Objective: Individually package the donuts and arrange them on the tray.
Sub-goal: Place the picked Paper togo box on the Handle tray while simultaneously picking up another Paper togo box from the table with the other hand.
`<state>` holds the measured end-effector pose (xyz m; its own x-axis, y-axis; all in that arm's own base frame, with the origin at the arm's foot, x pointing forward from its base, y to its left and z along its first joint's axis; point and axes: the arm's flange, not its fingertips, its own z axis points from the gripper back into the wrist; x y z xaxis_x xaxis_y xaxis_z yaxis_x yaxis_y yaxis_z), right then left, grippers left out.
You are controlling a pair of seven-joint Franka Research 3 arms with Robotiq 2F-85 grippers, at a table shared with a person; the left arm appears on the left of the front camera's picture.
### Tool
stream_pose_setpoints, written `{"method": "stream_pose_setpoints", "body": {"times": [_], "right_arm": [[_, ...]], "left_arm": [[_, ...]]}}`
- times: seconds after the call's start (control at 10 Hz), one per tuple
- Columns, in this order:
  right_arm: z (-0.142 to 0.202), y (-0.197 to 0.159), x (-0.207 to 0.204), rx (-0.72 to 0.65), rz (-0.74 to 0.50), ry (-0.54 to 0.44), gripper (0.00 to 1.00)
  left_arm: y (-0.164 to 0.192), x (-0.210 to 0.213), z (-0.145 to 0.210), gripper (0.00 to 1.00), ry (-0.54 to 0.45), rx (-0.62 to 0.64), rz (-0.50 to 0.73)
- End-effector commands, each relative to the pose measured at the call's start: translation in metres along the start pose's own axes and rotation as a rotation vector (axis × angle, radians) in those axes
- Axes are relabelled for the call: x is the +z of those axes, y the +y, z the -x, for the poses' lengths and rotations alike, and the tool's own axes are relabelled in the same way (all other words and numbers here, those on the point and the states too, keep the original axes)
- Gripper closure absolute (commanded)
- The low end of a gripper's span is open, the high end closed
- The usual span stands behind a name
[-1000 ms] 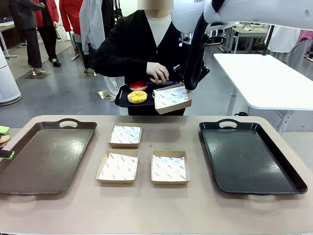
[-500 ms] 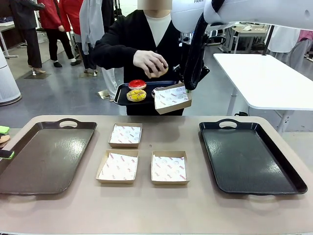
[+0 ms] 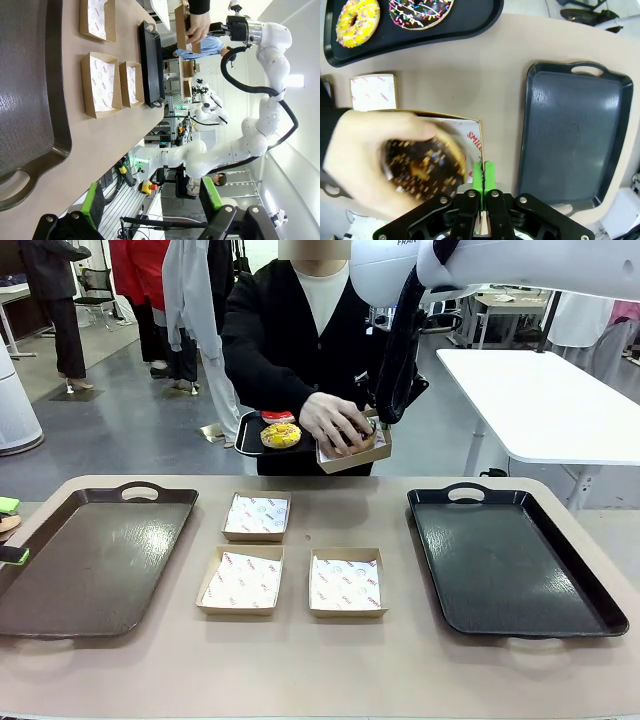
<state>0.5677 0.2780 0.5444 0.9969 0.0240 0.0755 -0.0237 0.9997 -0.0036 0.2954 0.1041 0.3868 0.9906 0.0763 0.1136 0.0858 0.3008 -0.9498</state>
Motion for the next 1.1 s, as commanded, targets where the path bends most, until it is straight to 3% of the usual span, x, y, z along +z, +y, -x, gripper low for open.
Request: {"method": "stream_pose_setpoints", "body": {"times": [0.0, 1.0], "right_arm": [[0.0045, -0.0035, -0.0004, -0.002, 0.008, 0.003, 1.00], [0.0045, -0.0035, -0.0004, -0.002, 0.008, 0.003, 1.00]], "left_arm": [[-0.0024, 0.0005, 0.0008, 0.00, 0.004, -0.005, 0.008], [-0.0024, 0.0005, 0.0008, 0.00, 0.004, -0.005, 0.008]]}}
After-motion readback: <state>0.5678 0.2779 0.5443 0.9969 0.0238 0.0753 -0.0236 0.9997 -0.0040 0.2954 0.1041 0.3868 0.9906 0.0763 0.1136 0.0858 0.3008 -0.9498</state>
